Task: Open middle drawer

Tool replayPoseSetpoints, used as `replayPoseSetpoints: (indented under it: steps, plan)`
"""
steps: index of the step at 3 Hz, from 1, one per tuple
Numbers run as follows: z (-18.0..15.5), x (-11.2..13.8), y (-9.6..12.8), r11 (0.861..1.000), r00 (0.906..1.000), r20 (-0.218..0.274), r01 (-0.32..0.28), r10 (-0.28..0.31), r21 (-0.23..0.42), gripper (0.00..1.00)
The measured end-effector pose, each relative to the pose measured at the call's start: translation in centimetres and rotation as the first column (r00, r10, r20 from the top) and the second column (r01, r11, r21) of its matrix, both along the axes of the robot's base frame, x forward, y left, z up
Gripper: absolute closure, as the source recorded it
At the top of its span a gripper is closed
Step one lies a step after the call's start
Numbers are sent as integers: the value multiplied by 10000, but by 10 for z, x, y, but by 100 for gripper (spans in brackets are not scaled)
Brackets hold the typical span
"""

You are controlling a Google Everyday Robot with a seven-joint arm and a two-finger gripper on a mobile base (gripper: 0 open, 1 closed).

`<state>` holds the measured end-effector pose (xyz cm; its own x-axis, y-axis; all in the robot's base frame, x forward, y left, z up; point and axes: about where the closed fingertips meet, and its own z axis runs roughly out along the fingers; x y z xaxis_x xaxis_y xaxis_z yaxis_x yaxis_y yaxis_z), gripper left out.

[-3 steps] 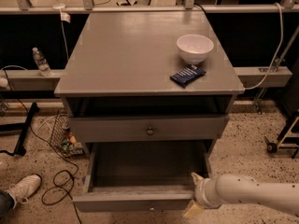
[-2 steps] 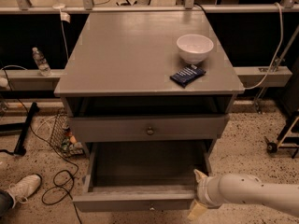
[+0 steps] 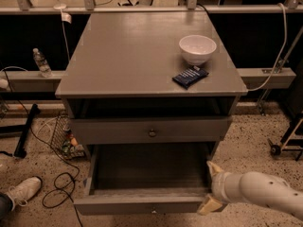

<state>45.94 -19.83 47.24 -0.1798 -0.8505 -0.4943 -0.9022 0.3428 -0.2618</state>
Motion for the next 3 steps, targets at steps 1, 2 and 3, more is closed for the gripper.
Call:
replayPoseSetpoints:
  steps: [1, 2, 3]
  plan:
    - [36, 5, -55, 9973, 9973, 412, 596, -613, 423, 0]
    - [61, 11, -126, 9796, 9812, 514, 1811, -1860, 872, 0]
    - [75, 26, -135, 9775, 9765, 824, 1918, -1990, 874, 0]
